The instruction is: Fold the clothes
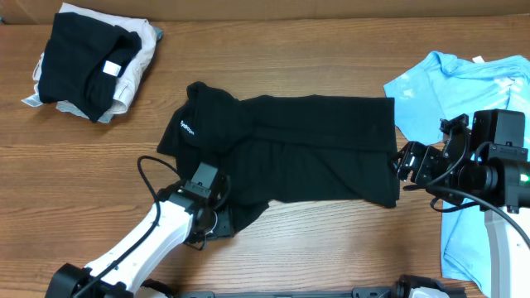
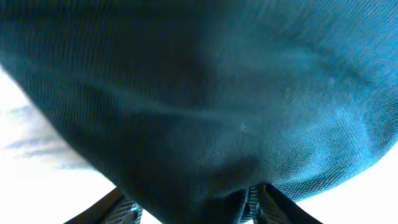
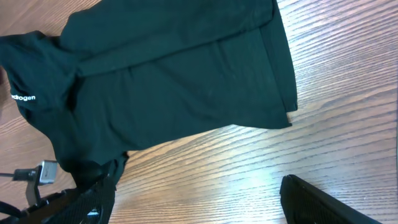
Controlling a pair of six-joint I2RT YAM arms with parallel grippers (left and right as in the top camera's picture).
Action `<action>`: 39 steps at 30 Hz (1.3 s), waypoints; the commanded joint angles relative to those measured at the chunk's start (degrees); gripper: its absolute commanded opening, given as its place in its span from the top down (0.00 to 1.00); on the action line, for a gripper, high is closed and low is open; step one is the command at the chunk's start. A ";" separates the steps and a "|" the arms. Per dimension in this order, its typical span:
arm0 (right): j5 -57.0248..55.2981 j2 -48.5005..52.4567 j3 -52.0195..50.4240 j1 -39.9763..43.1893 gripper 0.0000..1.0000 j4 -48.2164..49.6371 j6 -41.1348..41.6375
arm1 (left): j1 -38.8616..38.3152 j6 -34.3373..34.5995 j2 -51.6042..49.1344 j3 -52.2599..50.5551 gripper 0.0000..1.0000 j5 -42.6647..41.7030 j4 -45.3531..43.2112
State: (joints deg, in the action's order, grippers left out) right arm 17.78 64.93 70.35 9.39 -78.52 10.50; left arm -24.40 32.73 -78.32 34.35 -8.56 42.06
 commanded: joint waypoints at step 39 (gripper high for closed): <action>-3.67 0.74 -24.24 0.44 0.21 15.52 13.40 | 1.62 -14.80 -1.49 25.00 0.96 -4.70 22.40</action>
State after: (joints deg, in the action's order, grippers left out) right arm 16.71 65.08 48.84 9.41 -64.95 18.37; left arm -23.11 20.32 -79.81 58.11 -17.63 64.12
